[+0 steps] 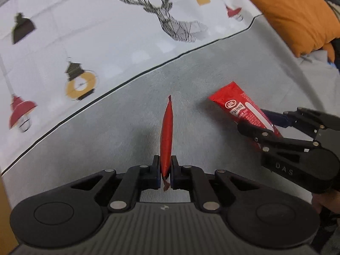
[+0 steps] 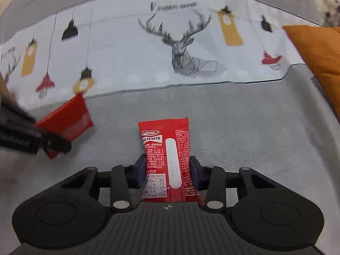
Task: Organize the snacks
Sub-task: 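Carry the red packet and red-white stick pack over the box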
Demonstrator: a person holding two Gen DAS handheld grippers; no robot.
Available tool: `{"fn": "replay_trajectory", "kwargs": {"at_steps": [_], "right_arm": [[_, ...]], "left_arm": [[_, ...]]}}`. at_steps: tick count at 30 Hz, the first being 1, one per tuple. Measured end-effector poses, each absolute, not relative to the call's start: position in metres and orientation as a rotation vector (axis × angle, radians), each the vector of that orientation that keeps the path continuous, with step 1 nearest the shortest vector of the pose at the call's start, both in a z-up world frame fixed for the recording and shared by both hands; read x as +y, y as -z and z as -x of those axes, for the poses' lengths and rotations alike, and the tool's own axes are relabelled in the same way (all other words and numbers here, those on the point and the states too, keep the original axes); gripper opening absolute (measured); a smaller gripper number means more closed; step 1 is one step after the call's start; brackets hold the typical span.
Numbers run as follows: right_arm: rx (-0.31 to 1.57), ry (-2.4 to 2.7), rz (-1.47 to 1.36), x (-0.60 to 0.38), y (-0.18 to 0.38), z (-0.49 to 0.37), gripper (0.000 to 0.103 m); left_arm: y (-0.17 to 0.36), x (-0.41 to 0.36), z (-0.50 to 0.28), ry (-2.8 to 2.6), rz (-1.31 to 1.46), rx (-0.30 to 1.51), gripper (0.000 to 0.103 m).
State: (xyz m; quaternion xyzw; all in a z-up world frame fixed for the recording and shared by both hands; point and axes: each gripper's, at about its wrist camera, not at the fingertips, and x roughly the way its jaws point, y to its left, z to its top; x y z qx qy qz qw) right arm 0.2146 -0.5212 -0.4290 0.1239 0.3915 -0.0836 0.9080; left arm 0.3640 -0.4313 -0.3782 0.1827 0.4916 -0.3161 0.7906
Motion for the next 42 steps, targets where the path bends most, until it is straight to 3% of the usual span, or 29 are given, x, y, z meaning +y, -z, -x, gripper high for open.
{"fn": "replay_trajectory", "kwargs": {"at_steps": [4,16,29,35,42], "right_arm": [[0.741,0.19,-0.323,-0.496,0.396,-0.18,0.043],[0.582,0.04,-0.409,-0.369,0.291,-0.13,0.043],[0.357,-0.202,-0.3,-0.238,0.156,-0.139,0.044],[0.379,-0.265,-0.245,-0.199,0.15,-0.166,0.044],[0.596,-0.322,-0.226,-0.143,0.212,-0.212,0.044]], "left_arm": [[0.347,-0.393,-0.345,0.714,-0.239,1.08,0.009],[0.238,-0.25,-0.266,0.677,-0.053,0.871,0.008],[0.113,-0.077,-0.202,0.483,0.074,0.504,0.008],[0.137,-0.021,-0.221,0.42,0.162,0.536,0.008],[0.221,0.011,-0.263,0.305,0.163,0.721,0.008]]}}
